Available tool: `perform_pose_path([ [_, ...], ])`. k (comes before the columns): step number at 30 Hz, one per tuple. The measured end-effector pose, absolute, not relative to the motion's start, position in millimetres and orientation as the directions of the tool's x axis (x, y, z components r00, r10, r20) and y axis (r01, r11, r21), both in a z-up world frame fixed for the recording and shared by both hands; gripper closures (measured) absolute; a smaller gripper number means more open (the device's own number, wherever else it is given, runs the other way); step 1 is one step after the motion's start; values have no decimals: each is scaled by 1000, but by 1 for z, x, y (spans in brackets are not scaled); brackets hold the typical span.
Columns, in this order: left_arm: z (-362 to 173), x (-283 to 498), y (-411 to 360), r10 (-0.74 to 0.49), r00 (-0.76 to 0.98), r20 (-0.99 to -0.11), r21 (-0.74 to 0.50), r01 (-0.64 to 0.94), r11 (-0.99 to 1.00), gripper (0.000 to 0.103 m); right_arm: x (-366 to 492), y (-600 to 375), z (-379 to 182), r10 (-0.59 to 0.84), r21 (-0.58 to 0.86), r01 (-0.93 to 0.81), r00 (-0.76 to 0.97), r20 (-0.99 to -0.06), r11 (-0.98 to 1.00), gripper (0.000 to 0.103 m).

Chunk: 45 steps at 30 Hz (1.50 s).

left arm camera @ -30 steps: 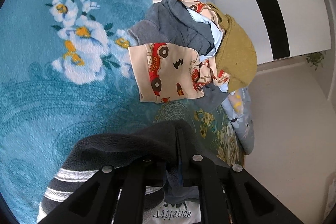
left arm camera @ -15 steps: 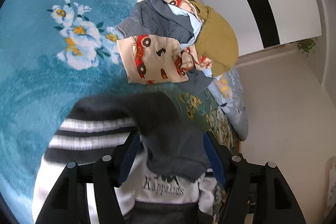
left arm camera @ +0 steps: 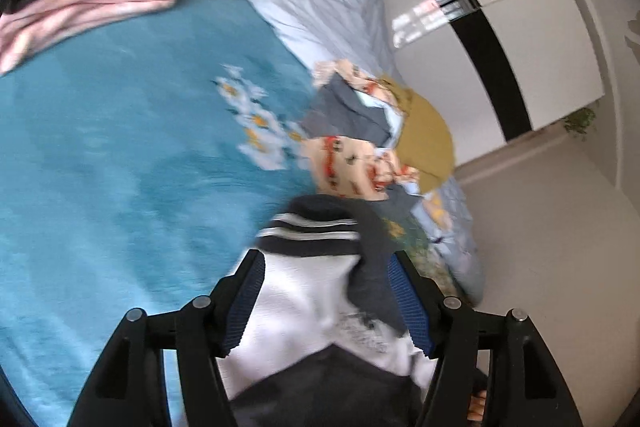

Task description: Fold clothes

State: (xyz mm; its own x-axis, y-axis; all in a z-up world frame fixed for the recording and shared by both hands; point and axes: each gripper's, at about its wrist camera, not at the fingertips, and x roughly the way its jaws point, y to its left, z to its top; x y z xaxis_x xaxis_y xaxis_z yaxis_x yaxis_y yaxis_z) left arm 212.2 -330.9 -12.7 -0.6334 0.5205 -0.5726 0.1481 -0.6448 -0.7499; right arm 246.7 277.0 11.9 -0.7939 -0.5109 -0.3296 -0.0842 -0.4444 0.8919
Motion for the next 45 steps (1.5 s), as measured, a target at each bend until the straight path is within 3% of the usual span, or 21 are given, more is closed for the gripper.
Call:
perform_pose_path([
  [7, -87, 242, -343, 506, -526, -684, -705, 298, -643, 35, 271, 261, 5, -531, 872, -97, -759, -376, -479, 33],
  [10, -102, 248, -335, 535, -517, -667, -729, 307, -612, 35, 274, 257, -1, -539, 875, -111, -749, -385, -471, 33],
  [19, -87, 244, -302, 503, -494, -709, -667, 239, -706, 37, 265, 235, -3, -573, 878, -105, -720, -391, -467, 33],
  [30, -68, 264, -293, 482, -513, -710, -636, 173, -752, 63, 255, 217, -16, -600, 880, -129, -686, -412, -457, 33],
  [37, -76, 265, -292, 493, -527, -692, -654, 167, -738, 91, 251, 210, -22, -616, 889, -137, -674, -407, -438, 33],
  [45, -59, 238, -324, 427, -575, -698, -607, 157, -779, 95, 244, 208, -28, -606, 869, -160, -658, -447, -468, 33],
])
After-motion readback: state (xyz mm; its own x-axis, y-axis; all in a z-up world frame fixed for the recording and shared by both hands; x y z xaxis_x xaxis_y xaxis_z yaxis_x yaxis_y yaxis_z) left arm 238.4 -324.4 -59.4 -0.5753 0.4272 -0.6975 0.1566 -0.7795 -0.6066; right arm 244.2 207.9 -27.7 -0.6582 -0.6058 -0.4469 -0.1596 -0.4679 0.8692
